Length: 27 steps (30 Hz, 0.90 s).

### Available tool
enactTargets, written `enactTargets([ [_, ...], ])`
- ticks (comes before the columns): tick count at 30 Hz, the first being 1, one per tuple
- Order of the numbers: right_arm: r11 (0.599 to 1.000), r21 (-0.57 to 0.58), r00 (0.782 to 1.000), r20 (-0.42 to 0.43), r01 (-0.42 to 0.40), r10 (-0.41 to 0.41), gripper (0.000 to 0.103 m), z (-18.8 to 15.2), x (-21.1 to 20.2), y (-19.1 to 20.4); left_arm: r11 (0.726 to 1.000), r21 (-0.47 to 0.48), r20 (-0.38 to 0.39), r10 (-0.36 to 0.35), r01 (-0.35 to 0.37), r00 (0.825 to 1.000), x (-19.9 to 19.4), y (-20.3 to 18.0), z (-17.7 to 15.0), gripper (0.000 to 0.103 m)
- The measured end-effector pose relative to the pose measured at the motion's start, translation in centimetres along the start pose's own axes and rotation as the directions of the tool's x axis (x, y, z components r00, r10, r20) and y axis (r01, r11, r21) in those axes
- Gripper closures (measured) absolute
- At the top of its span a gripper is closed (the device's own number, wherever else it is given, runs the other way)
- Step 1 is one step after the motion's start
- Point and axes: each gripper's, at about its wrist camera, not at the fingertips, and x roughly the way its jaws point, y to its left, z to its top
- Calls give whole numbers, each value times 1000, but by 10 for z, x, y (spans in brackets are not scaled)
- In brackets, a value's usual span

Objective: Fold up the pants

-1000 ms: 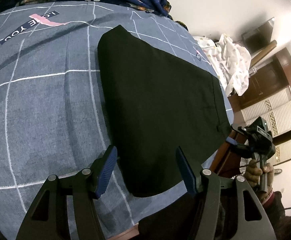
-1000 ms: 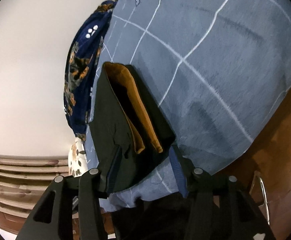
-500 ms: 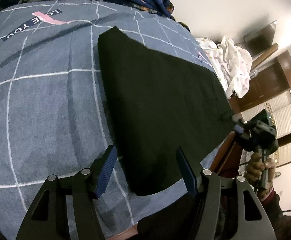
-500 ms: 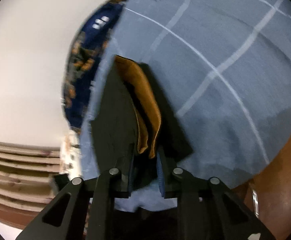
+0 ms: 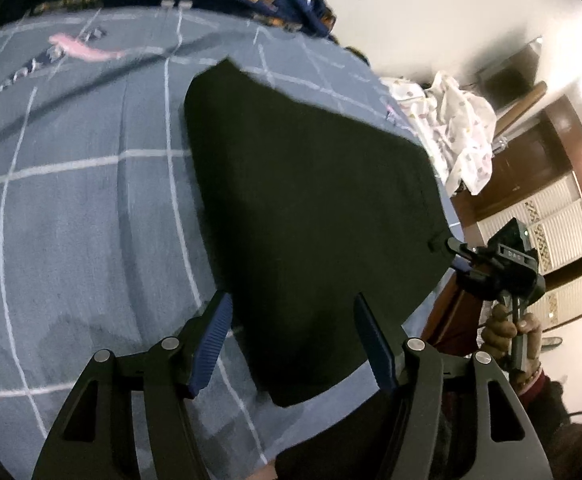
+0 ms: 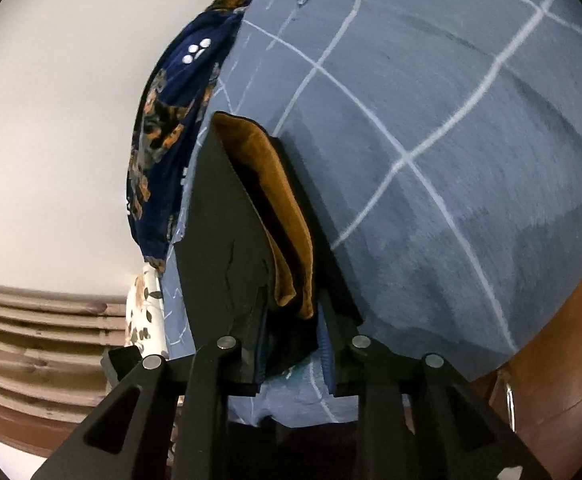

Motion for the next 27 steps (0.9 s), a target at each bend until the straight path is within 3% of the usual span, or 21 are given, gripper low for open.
enactTargets([
  [4,989,-114,995,34,94,-91,52,13,-4,16,1000,20,19,-8,8,1000,-1,5,4,39],
  [11,969,-210,988,-47,133,-146,52,41,18,17,998,38,-7,-54,54,999,13,14,15,39],
  [19,946,-317,975,-184,65,-129,50,53,50,33,992,99,-70,-73,79,995,31,15,27,39],
  [27,941,-326,957,-289,-87,-11,47,60,70,37,974,226,-95,16,6,995,44,-8,35,31],
])
